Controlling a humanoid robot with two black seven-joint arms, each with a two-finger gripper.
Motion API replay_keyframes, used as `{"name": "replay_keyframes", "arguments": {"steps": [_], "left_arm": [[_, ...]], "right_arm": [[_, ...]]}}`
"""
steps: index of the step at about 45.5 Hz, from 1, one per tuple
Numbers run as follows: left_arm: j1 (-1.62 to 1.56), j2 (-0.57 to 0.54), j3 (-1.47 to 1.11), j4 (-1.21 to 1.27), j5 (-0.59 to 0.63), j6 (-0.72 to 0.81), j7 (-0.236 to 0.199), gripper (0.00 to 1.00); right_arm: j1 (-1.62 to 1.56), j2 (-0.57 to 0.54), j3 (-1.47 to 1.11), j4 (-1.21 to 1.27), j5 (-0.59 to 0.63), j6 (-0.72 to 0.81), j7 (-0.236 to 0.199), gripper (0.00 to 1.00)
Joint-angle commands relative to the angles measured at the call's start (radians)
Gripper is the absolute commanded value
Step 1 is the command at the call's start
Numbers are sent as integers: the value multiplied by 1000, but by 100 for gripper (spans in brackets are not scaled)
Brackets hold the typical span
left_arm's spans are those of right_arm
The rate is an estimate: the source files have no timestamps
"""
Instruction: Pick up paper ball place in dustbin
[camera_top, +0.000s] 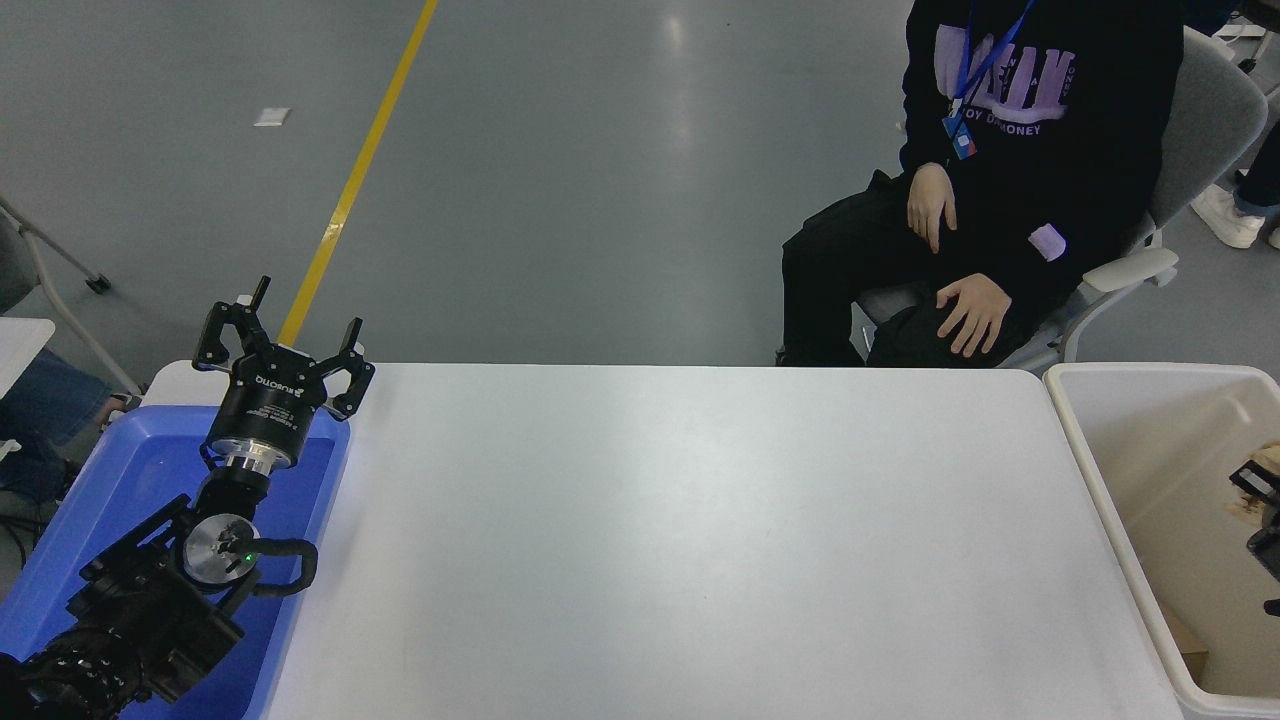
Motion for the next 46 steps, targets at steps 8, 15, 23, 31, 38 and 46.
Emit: {"name": "replay_keyframes", "arguments": {"steps": [8,15,23,31,38,46], "left_arm": [[0,0,0,0,0,0,0,98],[0,0,0,0,0,0,0,98],[0,0,0,0,0,0,0,98],[0,0,0,0,0,0,2,98],[0,0,0,0,0,0,2,98],[1,0,2,0,2,0,2,98]], "right_arm": [[-4,-9,9,9,2,-25,0,74],[-1,-25,9,64,3,-25,0,77],[56,-89,2,177,2,-24,-3,78],[168,-204,-50,404,3,-15,-3,86],[422,-268,-379,674,9,4,-2,100],[703,-272,-616,891,12,16,-2,100]]}}
